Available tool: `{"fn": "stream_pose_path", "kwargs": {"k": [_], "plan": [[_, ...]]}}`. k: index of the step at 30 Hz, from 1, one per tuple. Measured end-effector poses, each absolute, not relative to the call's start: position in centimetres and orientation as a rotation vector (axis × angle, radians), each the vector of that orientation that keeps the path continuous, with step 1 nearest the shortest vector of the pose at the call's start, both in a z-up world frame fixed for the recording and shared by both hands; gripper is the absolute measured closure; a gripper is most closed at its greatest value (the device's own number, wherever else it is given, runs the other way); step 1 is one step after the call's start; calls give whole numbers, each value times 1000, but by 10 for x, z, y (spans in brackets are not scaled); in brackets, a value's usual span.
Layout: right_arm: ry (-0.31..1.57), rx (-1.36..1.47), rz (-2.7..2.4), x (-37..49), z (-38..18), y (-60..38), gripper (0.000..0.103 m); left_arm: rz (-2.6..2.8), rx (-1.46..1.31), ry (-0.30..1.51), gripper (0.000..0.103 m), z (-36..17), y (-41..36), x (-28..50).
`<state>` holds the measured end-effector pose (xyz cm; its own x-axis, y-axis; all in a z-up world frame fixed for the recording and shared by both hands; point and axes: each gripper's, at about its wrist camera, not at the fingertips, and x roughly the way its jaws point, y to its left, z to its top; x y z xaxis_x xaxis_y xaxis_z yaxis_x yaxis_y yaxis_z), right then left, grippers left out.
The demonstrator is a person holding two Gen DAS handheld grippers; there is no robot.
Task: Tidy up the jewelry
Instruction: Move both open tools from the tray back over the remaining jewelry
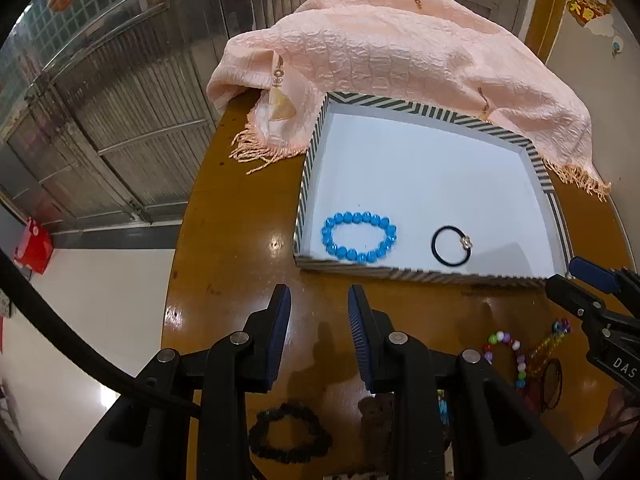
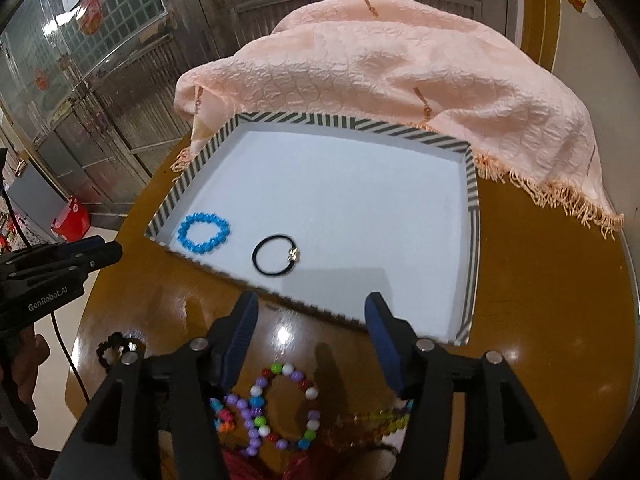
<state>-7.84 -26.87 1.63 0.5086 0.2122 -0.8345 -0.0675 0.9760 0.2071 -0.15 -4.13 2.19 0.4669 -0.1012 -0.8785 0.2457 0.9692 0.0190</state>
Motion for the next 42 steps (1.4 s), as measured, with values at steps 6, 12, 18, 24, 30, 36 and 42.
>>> {"fn": "stream_pose_path", "kwargs": {"k": [6, 12, 18, 24, 30, 36, 42], "plan": [[1008, 135, 158, -93, 25, -265, 40, -212, 143, 1055, 83, 23, -38, -15], [1006, 142, 149, -103, 28, -266, 39, -212, 161, 1042, 83, 24, -37, -27], [987, 137, 137, -113, 33, -269, 39, -206, 164, 1033, 83, 25, -34, -33], [994, 130, 131, -122, 29, -271, 39, -200, 166, 1031, 83, 26, -30, -39], [1022, 122, 146, -126, 24, -268, 39, -188, 171, 1040, 83, 22, -22, -46], [1024, 123, 149, -129, 24, -270, 39, -174, 172, 1050, 83, 19, -16, -50], [1031, 109, 157, -130, 24, -270, 39, -172, 166, 1056, 83, 19, -15, -53]]}}
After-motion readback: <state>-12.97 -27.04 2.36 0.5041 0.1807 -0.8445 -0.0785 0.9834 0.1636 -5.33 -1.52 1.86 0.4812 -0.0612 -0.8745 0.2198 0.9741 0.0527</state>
